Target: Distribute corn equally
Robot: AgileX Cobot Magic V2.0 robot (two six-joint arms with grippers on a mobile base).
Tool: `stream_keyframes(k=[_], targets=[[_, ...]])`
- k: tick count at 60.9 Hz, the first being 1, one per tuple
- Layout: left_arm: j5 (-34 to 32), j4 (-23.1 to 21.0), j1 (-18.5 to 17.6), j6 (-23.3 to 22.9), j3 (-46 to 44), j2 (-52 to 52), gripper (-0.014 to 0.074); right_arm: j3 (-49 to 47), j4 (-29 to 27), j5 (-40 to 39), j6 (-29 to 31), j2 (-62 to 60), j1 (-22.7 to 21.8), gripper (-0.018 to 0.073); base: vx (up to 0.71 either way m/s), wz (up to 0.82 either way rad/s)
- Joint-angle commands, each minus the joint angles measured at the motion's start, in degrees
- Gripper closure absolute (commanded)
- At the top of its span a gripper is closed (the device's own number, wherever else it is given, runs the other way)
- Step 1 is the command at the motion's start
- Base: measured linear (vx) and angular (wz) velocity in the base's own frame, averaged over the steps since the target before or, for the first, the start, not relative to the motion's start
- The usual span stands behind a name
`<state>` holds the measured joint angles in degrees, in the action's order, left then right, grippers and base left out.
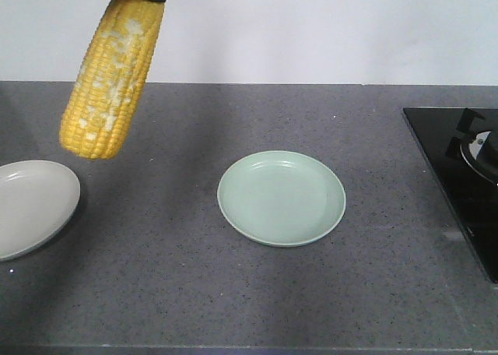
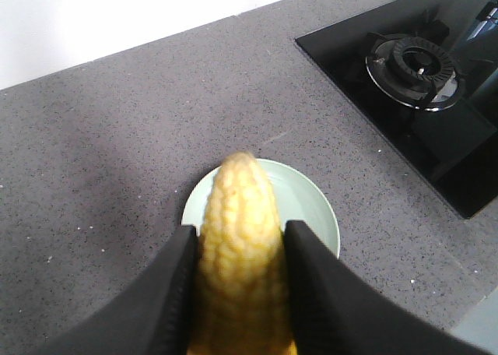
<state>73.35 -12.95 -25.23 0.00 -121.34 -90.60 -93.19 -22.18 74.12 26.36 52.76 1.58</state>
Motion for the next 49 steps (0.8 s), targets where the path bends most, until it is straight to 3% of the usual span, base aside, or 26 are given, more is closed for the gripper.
stream_keyframes(k=[1,49], targets=[[-1.7,-1.0,-0.1,0.0,-1.4,2.1,0.0603,-1.1,-1.1,-0.4,0.3,0.0,-0.4,0.0561,0.03,-0.01],[-1.7,-1.0,-0.1,0.0,-1.4,2.1,0.0603,-1.1,-1.1,-0.4,0.3,0.0,-0.4,0.0561,0.03,-0.02]])
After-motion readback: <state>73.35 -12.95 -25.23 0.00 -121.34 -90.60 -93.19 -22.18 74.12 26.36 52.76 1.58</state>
